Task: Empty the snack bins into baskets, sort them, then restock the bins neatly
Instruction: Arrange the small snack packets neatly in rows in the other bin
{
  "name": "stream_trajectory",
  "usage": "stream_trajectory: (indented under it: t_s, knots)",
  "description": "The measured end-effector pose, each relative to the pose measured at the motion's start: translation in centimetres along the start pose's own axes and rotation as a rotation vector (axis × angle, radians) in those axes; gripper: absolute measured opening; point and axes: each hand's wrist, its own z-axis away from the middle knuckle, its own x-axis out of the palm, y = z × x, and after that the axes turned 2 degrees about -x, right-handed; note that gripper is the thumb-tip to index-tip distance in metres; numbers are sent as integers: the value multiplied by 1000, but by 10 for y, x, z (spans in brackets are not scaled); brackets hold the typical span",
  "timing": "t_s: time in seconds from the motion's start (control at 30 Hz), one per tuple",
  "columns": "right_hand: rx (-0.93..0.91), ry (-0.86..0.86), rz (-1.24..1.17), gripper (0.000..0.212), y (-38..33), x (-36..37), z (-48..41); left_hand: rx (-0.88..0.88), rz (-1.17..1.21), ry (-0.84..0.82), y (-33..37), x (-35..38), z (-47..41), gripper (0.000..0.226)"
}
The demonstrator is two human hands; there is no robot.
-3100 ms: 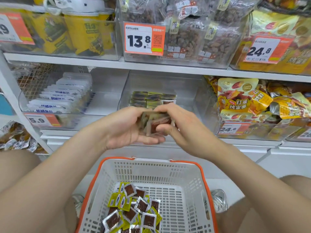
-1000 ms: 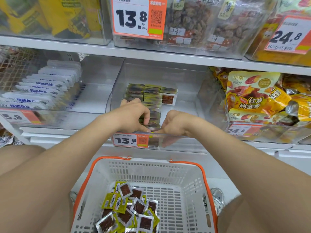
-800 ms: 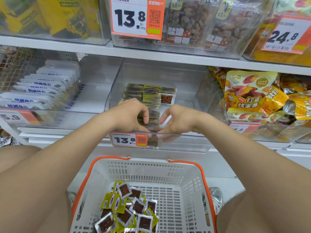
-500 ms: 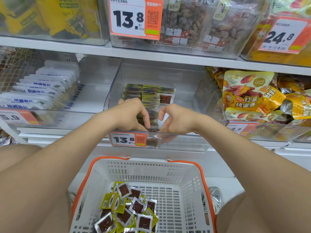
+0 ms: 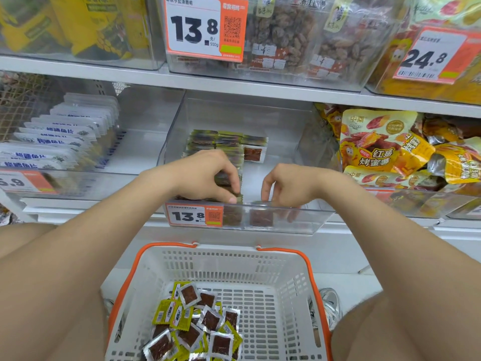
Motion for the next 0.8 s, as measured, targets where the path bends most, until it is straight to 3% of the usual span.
stream_trajectory:
  t_s: [0.1, 0.2, 0.27, 0.37, 0.47, 0.57, 0.8]
  knots:
    - [9, -92, -119, 25, -1, 1, -3, 87, -21, -12, 9, 10, -8, 14]
    - [-21, -149, -161, 26, -3, 3, -4, 49, -37, -50, 8, 13, -12, 0]
    - [-9, -83, -104, 18, -1, 1, -7, 7, -68, -101, 5, 9, -15, 6]
    - [85, 196, 41, 17, 7, -2, -22, -12, -49, -107, 10, 6, -22, 7]
    - [168, 459, 110, 18, 10, -1, -46, -152, -102, -25, 18, 18, -34, 43]
    - [213, 543, 21, 18, 6, 1, -69, -286, -223, -1, 15, 36, -48, 85]
    - [337, 731, -113, 45, 4, -11, -99, -504, -307, -260, 4, 30, -67, 110]
